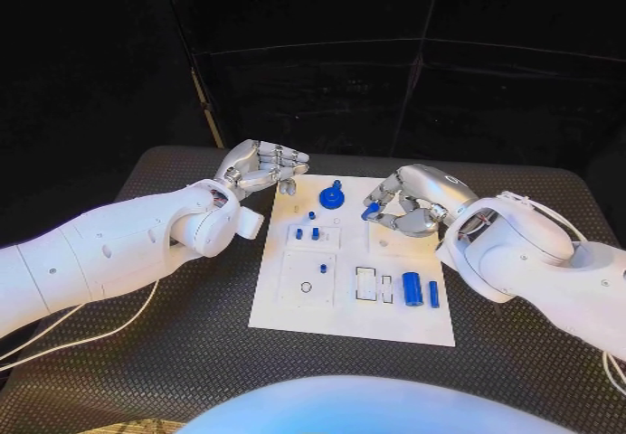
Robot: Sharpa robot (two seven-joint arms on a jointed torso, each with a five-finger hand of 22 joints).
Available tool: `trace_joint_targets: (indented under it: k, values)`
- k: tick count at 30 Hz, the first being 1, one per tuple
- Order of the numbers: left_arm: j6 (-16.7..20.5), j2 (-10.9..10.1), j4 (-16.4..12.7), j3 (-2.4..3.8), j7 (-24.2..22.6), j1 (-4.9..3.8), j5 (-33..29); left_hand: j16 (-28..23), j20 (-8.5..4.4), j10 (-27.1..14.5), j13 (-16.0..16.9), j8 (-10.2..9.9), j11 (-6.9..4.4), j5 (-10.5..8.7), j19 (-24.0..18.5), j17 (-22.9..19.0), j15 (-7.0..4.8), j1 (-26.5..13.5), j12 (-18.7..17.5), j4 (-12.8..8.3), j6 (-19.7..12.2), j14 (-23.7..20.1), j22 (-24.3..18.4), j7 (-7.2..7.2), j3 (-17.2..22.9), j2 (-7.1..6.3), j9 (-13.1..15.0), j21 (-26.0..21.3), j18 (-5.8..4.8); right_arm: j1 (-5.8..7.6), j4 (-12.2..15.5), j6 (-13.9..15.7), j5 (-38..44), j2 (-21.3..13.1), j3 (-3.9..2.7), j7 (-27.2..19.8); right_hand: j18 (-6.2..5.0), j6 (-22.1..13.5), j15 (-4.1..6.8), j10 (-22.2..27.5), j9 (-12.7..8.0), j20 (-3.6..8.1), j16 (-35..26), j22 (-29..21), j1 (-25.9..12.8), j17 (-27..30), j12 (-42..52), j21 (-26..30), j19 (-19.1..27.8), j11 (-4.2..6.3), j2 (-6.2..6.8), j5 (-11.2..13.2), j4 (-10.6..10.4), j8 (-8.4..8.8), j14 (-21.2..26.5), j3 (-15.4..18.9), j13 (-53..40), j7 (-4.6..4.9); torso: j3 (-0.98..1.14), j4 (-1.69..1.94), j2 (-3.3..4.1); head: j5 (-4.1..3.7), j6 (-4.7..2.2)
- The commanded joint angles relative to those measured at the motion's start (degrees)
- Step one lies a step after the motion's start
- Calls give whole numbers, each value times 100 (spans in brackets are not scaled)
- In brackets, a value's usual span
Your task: Assemble the parts on the task board
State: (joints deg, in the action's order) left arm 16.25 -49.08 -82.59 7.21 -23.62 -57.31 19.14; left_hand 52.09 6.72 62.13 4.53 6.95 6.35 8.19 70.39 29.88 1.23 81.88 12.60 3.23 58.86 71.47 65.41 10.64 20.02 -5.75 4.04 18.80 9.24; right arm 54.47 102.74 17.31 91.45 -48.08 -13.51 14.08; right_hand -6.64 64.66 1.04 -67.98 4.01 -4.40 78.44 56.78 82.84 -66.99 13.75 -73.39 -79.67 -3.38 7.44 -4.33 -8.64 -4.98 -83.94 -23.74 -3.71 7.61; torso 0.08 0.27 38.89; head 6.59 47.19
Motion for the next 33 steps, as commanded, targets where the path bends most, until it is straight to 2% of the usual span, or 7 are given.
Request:
trace_joint_targets:
  k: [1, 3, 11, 15, 18, 22, 33]
  values:
    - [-52, 18, -7, 6, -23, -7, -19, -41, 11, -38, -8, -22, 8, 3, -43, -7, 4, -50, 22, -13, -40, -54, -12, 5, 32, 0, -6, -22, 108, 5, 17, 139, -323, 160, 13, -186, 88, 39, 27, -41, 0, -5, 30, 9, -43, 5, -28, -22, -37, -10, 4, -19, -6, -2, -231, -33, -6, 4, -6, 11, 12, 5, 4]
    - [-51, 31, 1, 6, -28, -7, -19, -41, 13, -40, -7, -20, 11, 2, -44, -7, 7, -59, 25, -8, -42, -53, -14, 8, 29, 2, -5, -24, 107, 4, -4, 133, -274, 303, 99, -249, 89, 40, 30, -46, -1, -3, 31, 14, -37, 7, -40, -27, -39, -6, 0, -31, 8, 3, -231, -47, -6, 0, 6, 2, 16, 35, 14]
    - [-59, 90, 20, 6, -37, -7, -19, -42, 15, -43, -7, -17, 14, 0, -44, -8, 10, -71, 28, -3, -45, -53, -18, 11, 24, 2, -4, -26, 106, 3, -272, -40, -76, 855, 817, -489, 91, 28, 32, -43, -6, 0, 25, 28, -27, 26, -72, -39, -41, -7, 11, -56, 45, 23, -228, -68, -4, 5, 5, -5, 17, 100, 58]
    - [-61, 117, 33, 6, -41, -8, -19, -42, 15, -43, -7, -17, 14, 0, -44, -8, 10, -71, 28, -3, -45, -53, -18, 11, 24, 2, -4, -26, 106, -3, -437, -85, 44, 1075, 1038, -614, 92, 20, 30, -38, -8, 0, 28, 36, -29, 22, -83, -44, -43, -11, 13, -60, 51, 30, -228, -73, -3, 9, 18, -18, 19, 174, 90]
    - [-74, 138, 44, 6, -40, -8, -19, -42, 15, -43, -7, -17, 14, 0, -44, -8, 10, -71, 28, -3, -45, -53, -18, 11, 24, 2, -4, -26, 106, -5, -515, -94, 148, 1166, 1125, -666, 92, 13, 28, -32, -10, -1, 29, 33, -33, 20, -95, -44, -41, -16, 15, -64, 57, 38, -228, -76, -2, 14, 11, -4, 8, 173, 100]
    - [-83, 154, 57, 6, -41, -8, -20, -42, 15, -43, -7, -17, 14, 0, -44, -8, 10, -71, 28, -3, -45, -53, -18, 11, 24, 2, -4, -26, 106, -6, -557, -78, 245, 1216, 1167, -694, 92, 9, 26, -30, -10, -1, 30, 35, -35, 20, -100, -46, -41, -17, 16, -66, 61, 42, -228, -79, -2, 16, 11, -6, 1, 187, 110]
    - [-107, 194, 98, 4, -34, -3, -20, -43, 18, -46, -7, -11, 15, -1, -45, -9, 13, -83, 34, 3, -47, -53, -22, 12, 19, 3, -2, -29, 106, -7, -597, -392, 341, 1335, 1198, -692, 94, 4, 24, -28, -11, -3, 33, 44, -34, 16, -112, -52, -42, -20, 20, -73, 74, 49, -228, -84, -2, 19, 5, -1, 9, 209, 126]
